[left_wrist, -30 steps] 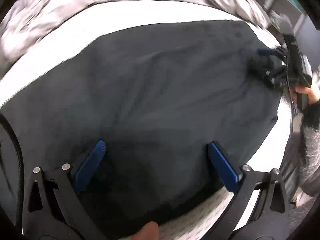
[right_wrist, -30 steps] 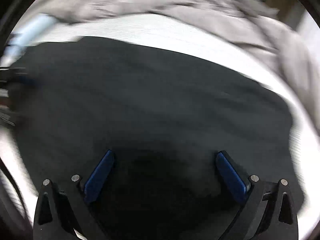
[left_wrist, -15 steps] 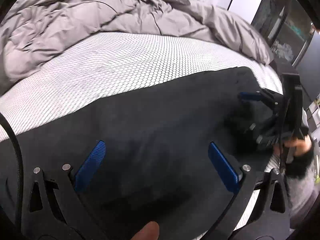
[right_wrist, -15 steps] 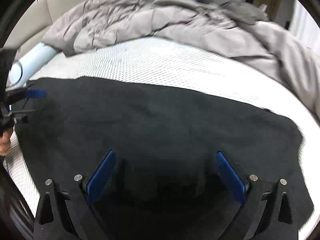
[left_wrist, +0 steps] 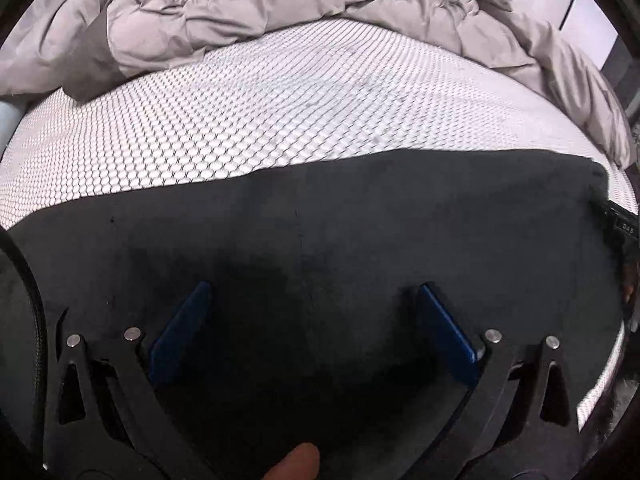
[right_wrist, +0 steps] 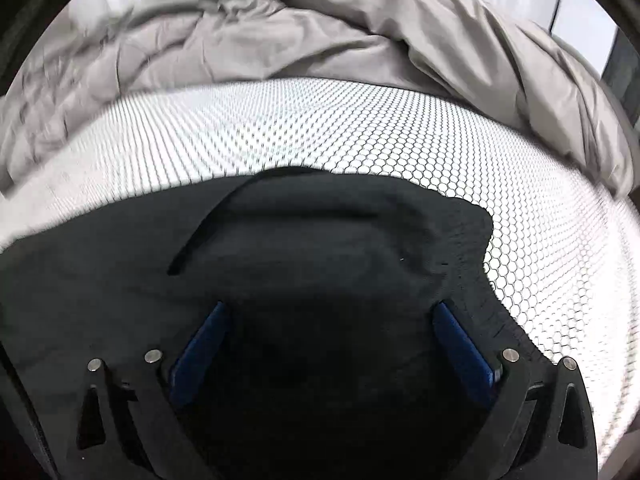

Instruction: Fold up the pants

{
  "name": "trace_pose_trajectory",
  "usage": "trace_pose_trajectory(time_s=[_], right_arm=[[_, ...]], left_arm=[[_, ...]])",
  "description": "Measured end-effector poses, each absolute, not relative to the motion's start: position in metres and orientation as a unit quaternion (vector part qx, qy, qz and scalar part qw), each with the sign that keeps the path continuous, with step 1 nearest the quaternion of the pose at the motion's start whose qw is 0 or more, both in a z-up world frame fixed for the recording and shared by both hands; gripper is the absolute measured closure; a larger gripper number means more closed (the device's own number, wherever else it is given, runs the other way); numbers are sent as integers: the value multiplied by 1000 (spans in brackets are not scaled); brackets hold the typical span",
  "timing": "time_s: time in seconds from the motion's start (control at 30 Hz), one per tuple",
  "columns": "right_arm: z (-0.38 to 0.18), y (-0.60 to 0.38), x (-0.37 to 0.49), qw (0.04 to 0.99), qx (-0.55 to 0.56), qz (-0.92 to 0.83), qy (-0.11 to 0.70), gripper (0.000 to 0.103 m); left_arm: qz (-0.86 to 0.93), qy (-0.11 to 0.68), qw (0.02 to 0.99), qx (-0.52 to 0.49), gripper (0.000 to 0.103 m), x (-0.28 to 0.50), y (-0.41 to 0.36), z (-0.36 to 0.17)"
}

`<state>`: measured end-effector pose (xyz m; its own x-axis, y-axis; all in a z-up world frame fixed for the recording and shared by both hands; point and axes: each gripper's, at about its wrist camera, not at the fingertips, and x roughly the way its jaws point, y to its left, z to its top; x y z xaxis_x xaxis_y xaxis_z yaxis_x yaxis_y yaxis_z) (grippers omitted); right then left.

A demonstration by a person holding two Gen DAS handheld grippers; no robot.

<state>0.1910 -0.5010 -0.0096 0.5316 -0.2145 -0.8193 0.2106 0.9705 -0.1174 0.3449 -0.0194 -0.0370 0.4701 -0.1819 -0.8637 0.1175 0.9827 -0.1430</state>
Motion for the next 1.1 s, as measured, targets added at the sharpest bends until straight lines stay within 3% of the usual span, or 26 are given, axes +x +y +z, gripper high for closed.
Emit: trace_pose_trajectory(time_s=[0.3,0.57,0.8,1.1], right_arm=[[25,-439,198,902,-9,-34,429,1],[-25,-344,271,869,-102,24,483,1],[-24,-399,282,862,-138,-167,458,1],[34,-470,197,901,7,-70,428,1]], left_arm=[[-154,479,864,-24,1,340,-102,-9],[-130,522,843,3,1,386,-134,-47],[-85,522,848,-20,1,388,-103,-45],[-170,481,860,-18,1,341,-146,4]])
